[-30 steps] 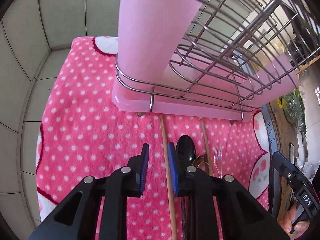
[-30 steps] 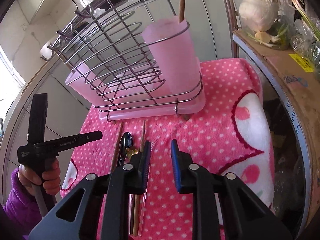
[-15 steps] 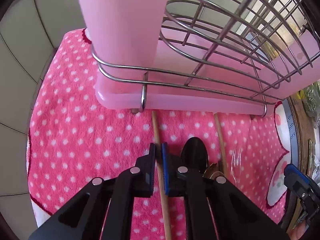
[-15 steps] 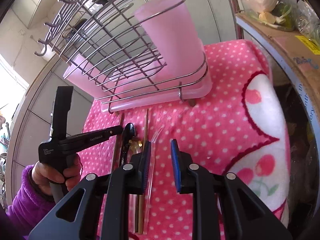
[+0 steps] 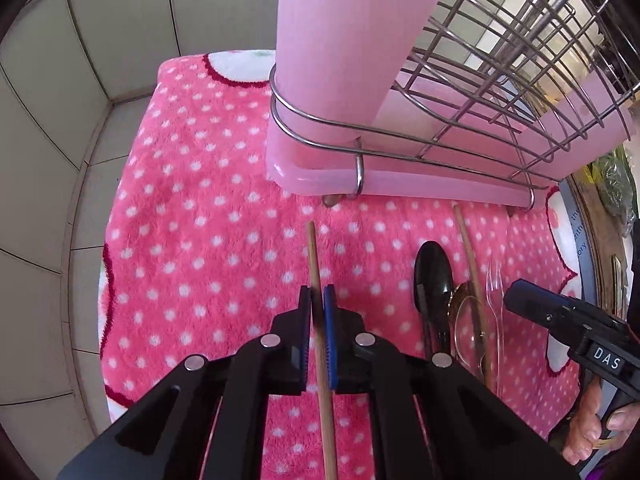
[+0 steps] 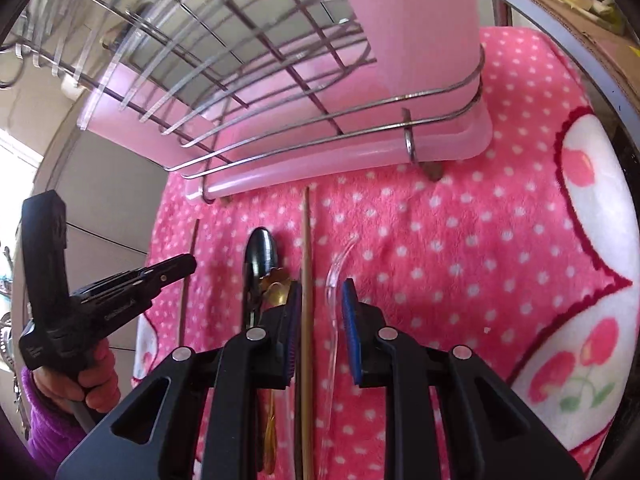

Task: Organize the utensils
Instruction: 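Close the right gripper on another wooden chopstick and lift it, then carry the second chopstick upright over the pink cup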

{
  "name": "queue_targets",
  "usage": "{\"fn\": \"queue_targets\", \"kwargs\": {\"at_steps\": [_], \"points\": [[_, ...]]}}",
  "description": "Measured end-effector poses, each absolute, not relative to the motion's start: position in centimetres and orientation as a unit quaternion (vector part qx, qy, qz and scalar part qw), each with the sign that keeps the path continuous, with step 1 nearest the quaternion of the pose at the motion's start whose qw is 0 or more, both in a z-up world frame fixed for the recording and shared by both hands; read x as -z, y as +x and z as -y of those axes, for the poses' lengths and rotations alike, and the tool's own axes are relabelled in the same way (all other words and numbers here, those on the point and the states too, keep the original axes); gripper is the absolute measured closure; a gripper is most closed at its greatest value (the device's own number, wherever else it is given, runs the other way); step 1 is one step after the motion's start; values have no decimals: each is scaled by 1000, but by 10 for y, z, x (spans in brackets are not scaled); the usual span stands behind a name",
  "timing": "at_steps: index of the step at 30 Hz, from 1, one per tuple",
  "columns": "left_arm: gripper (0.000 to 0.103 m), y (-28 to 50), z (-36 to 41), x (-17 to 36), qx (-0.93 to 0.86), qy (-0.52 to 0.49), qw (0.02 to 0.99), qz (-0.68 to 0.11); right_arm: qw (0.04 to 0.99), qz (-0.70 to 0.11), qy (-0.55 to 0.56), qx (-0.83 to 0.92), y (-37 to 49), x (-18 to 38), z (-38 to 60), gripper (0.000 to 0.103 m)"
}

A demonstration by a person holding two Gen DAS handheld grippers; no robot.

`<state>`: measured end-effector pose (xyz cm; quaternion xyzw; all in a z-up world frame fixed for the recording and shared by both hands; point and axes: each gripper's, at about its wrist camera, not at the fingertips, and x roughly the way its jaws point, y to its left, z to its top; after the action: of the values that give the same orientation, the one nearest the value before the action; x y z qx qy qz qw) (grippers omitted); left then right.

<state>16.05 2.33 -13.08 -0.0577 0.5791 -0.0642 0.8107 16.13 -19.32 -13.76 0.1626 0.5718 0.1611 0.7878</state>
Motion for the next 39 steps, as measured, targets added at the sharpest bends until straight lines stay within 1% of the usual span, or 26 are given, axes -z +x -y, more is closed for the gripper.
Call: {"fn": "queue_targets", "kwargs": {"at_steps": [3,6,7,8,11,15,18,24,31,39], "points": [[97,166,-25,141,64,-69,800,-593,786,-583,150,-143,166,149,186,82],[97,168,-24,143,66,-65,799,-595,793,-578,134,-140,170,150,178,82],[97,170,-24,143,67,-65,797,-597,795,-577,127,-137,171,150,175,84],[96,171,-22,143,67,-62,795,-600,798,-576,119,-131,171,150,172,90],[96,179,-13,144,69,-46,792,-605,802,-569,114,-137,171,153,167,97],[97,180,-2,145,72,-40,799,-596,806,-553,149,-150,162,150,181,98],[98,169,-10,138,85,-73,805,-582,816,-529,168,-160,152,143,192,98],[98,143,-31,103,94,-117,840,-521,847,-471,182,-165,127,114,210,99],[98,101,-57,50,99,-134,895,-414,872,-417,194,-167,101,80,237,99],[98,72,-72,16,108,-166,918,-344,895,-361,204,-166,75,54,256,99]]}}
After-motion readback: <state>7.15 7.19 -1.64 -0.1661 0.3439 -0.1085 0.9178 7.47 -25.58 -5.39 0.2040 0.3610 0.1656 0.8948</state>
